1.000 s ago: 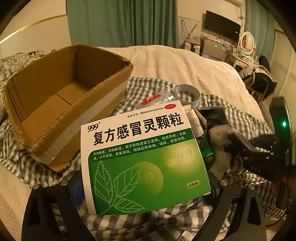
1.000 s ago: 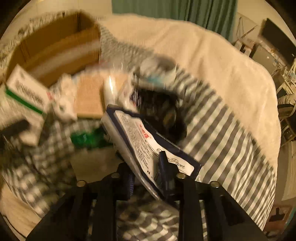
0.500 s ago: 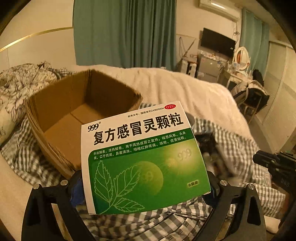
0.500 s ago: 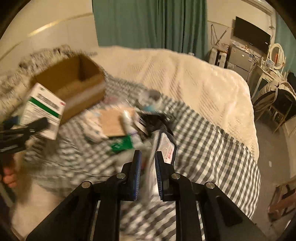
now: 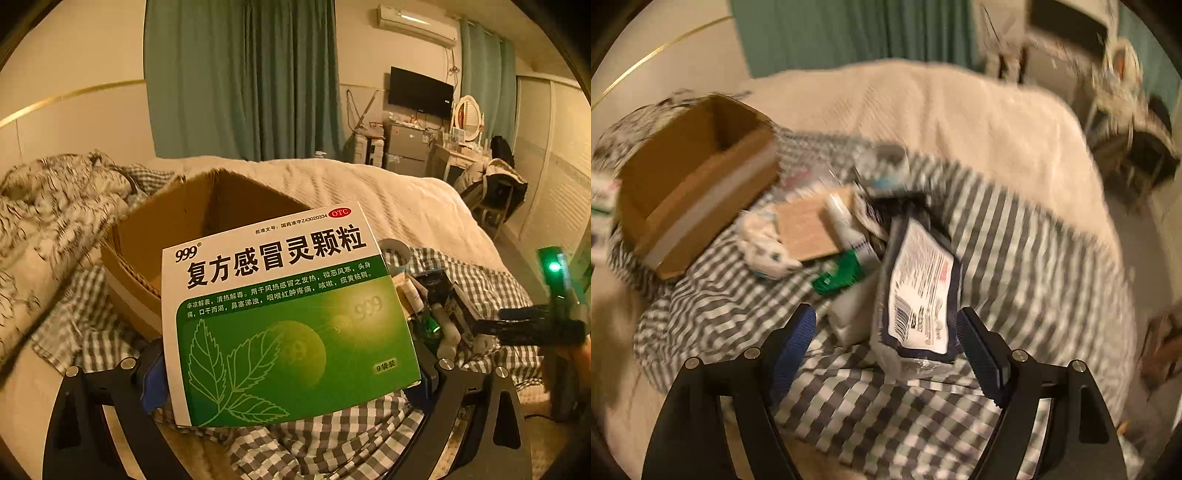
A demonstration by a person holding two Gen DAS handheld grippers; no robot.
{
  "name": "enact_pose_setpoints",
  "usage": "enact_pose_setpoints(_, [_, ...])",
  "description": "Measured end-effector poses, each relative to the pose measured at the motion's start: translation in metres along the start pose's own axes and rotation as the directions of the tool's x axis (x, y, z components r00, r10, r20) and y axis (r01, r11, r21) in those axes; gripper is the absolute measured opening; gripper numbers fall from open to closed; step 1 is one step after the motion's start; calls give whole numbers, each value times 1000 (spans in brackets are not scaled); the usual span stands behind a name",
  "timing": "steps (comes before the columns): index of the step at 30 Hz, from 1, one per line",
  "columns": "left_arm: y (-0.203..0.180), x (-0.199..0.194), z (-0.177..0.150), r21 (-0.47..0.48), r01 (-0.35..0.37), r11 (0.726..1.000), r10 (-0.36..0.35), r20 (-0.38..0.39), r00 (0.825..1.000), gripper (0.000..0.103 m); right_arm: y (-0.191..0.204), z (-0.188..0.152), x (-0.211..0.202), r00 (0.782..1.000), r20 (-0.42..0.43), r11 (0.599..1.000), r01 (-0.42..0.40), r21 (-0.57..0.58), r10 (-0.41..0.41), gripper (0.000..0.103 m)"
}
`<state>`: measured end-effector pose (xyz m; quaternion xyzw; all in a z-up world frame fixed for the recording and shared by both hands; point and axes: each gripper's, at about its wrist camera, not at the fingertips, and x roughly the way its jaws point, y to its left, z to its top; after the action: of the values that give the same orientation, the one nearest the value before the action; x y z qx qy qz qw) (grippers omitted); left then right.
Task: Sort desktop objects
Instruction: 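Carry the green medicine box into the cardboard box with the left gripper while the right holds a packet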
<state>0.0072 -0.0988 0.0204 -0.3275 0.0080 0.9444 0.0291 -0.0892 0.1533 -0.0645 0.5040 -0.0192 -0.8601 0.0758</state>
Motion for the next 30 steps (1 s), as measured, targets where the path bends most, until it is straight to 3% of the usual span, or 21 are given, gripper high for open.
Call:
enact_pose_setpoints(2, [4, 4, -6, -3, 22, 1000, -22, -5, 1000, 99, -7, -2, 15, 1000, -28, 999, 15, 39, -14, 77])
enact_pose_setpoints(4, [5, 9, -11, -7, 49, 999, -49, -10, 999, 99, -13, -4, 27, 998, -65, 998, 19, 57, -16, 56])
enact_pose_setpoints(7, [8, 16, -12, -12, 78, 997, -78, -8, 997, 99, -20, -7, 41, 994, -108, 998, 6, 70, 1, 45])
enact_pose_setpoints(8, [6, 16, -12, -11, 80, 997, -81, -6, 997, 99, -22, -8, 43, 993, -119, 997, 7, 78, 2, 37])
enact_pose_setpoints(9, [4, 17, -11, -6, 84, 996, -84, -3, 996, 99, -23, -9, 45, 993, -120, 996, 3, 84, 7, 28])
enact_pose_setpoints(13, [-1, 14, -8, 3, 88, 996, -88, 17, 996, 99, -26, -12, 30, 998, -43, 994, -30, 102, 34, 13])
enact_pose_setpoints(17, [1, 7, 3, -13, 89, 996, -89, 42, 995, 99, -23, -6, -8, 990, 83, 985, -124, 118, 115, 13])
enact_pose_setpoints(20, [8, -2, 19, -31, 84, 996, -82, 62, 995, 99, -9, 0, -41, 967, 158, 974, -214, 72, 201, 13])
enact_pose_setpoints(25, [27, -13, 56, -18, 95, 995, -93, 82, 992, 99, 45, 20, -85, 932, 191, 951, -300, -71, 308, 13])
enact_pose_setpoints(30, [53, -9, 90, 59, -48, 997, 42, 100, 994, 99, 127, 55, -120, 864, 183, 875, -427, -226, 469, 13])
